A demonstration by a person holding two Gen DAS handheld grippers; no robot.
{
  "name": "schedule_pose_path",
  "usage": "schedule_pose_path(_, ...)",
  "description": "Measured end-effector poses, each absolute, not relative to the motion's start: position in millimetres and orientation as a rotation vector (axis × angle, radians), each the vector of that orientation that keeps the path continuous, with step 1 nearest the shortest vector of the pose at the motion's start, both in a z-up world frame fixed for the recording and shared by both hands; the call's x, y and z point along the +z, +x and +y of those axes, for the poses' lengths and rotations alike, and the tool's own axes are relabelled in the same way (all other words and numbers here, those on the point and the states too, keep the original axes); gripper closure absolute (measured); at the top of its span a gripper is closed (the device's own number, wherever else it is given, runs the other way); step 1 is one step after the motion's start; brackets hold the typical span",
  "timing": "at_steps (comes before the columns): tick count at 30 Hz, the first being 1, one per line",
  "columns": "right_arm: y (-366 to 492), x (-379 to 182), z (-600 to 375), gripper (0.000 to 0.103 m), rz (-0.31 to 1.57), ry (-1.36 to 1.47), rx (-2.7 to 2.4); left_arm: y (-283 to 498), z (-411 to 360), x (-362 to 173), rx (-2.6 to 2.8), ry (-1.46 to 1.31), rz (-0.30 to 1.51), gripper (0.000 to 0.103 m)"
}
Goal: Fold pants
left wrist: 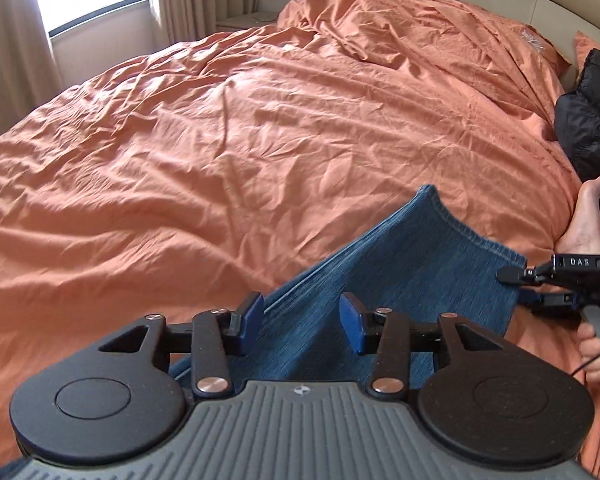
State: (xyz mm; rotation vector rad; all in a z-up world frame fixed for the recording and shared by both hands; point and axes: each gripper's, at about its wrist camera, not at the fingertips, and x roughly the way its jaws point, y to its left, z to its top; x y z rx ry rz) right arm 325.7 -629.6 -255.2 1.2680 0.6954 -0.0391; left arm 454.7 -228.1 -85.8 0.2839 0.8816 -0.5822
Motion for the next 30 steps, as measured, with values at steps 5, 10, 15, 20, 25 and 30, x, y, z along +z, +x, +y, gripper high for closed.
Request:
schedule_pose_path(5,324,-242,-625,0.098,0.673,1.237,-0.079,431,-179,-115,-0.54,0.265,0.936,0.061)
schedule_pose_path(10,326,-230,-622,0.1,0.68,1.17,-0.106,438,-166,-149,-0.476,0.309,0.965,0.073)
schedule_pose_path(15,330,-230,-620,0.101,0.694,1.113,-0.117,476,-165,-170,-0.4,0.226,0.95,0.082)
schedule_pose_path(20,333,-235,-621,0.102,0.706,1.117,-0.13,492,-175,-180,-0.389,0.232,0.953,0.088)
schedule_pose_path(25,330,-236,-621,0.102,0.705,1.136,-0.136,489,-179,-169,-0.358,0.232,0.943,0.088)
schedule_pose_path(30,330,-234,-620,0.102,0.705,1.13,-0.14,448,-184,-158,-0.373,0.251,0.971,0.09)
